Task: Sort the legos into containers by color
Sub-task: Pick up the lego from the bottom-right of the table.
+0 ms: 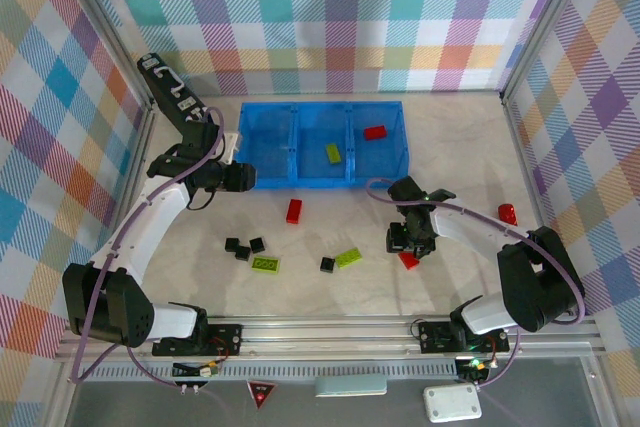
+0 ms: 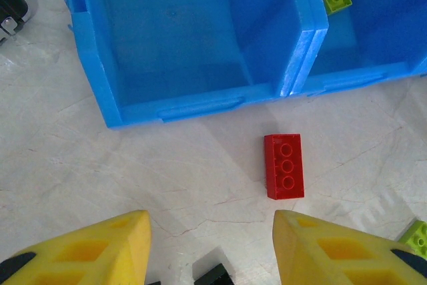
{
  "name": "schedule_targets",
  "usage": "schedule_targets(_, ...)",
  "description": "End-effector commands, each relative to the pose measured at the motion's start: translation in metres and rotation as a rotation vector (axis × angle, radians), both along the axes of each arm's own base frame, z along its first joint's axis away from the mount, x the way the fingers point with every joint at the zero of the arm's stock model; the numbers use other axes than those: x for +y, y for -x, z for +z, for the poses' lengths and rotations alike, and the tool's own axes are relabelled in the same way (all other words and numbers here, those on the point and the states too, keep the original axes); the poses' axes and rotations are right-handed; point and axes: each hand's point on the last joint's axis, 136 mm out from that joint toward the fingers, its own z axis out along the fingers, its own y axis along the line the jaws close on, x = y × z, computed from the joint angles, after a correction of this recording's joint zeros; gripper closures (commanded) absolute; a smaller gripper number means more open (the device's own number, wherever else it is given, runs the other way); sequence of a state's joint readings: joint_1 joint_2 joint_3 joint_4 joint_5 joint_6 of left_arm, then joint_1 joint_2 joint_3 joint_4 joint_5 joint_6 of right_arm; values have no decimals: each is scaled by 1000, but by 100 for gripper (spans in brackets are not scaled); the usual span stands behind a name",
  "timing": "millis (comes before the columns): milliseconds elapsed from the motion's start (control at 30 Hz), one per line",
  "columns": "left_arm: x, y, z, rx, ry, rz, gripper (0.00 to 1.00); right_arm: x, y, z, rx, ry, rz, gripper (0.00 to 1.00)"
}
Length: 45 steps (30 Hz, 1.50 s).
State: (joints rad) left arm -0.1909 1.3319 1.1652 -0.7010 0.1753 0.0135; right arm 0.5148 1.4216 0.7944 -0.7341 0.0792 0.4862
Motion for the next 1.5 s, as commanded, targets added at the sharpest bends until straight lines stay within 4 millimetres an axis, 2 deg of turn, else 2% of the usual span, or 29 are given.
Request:
schedule_targets(0,5,-2,7,-33,8,6,49,-1,-4,6,-8,27,7,49)
schedule_targets(267,7,-3,5,-29,12,14,49,-1,-7,5,-6,40,23,47)
schedule_targets(567,8,-4,5,-28,16,17,49,-3,-2,-5,38,60,29,44)
schedule_targets(800,7,-4,5,-27,18,15,49,-4,3,-10,48,55,18,49)
schedule_targets(1233,10,-3,9,-48,10,22,49,-3,3,-6,35,47,11,62)
schedule_targets(1467,10,-3,9,-50,11,21,49,-2,1,0,21,43,11,65)
